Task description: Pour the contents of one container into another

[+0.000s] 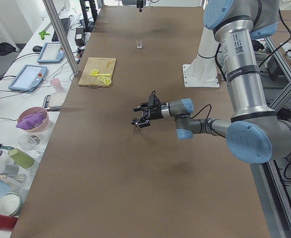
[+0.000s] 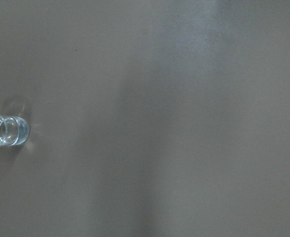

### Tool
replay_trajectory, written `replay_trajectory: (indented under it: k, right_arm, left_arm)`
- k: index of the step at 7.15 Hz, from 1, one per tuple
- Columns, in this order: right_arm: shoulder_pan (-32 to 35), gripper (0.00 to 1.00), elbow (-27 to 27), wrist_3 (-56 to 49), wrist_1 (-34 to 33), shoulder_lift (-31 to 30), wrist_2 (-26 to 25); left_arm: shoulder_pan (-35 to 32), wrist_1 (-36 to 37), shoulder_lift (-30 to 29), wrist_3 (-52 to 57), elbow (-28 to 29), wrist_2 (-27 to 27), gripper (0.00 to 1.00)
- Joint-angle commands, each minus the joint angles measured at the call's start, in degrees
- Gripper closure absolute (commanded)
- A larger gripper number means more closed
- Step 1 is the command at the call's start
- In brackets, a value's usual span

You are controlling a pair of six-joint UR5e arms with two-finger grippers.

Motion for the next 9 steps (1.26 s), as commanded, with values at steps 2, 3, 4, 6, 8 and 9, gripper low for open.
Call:
replay_trajectory:
  k: [2, 3, 4, 6, 8, 9]
  right_arm:
    - [-5.4, 0.00, -0.3, -0.3, 10.0, 0.4, -0.2]
    - [-5.3, 0.00, 0.0, -0.6, 12.5, -0.3, 0.0]
    - [-5.7, 0.00, -0.5, -0.6, 15.1, -0.2, -0.3]
    - [-8.0, 0.00, -0.7, -1.8, 16.0, 0.8, -0.7]
    - [-12.7, 0.00, -0.9, -1.8, 18.0, 2.0, -4.7]
    - [-13.2, 0.00, -0.9, -2.0, 18.2, 1.7, -5.2]
  left_arm:
    - [5.2, -3.6, -2.2, -0.8, 6.8, 8.7, 0.06]
    - [6.1, -3.6, -2.5, -1.6, 7.2, 9.4, 0.06]
    - [6.1, -3.6, -3.1, -1.5, 7.2, 9.4, 0.06]
    - [6.1, -3.6, -4.2, -1.3, 7.3, 9.4, 0.06]
    - [6.3, -3.5, -6.2, -1.1, 8.9, 10.3, 0.06]
    - [6.4, -3.5, -6.6, -1.1, 9.1, 10.3, 0.06]
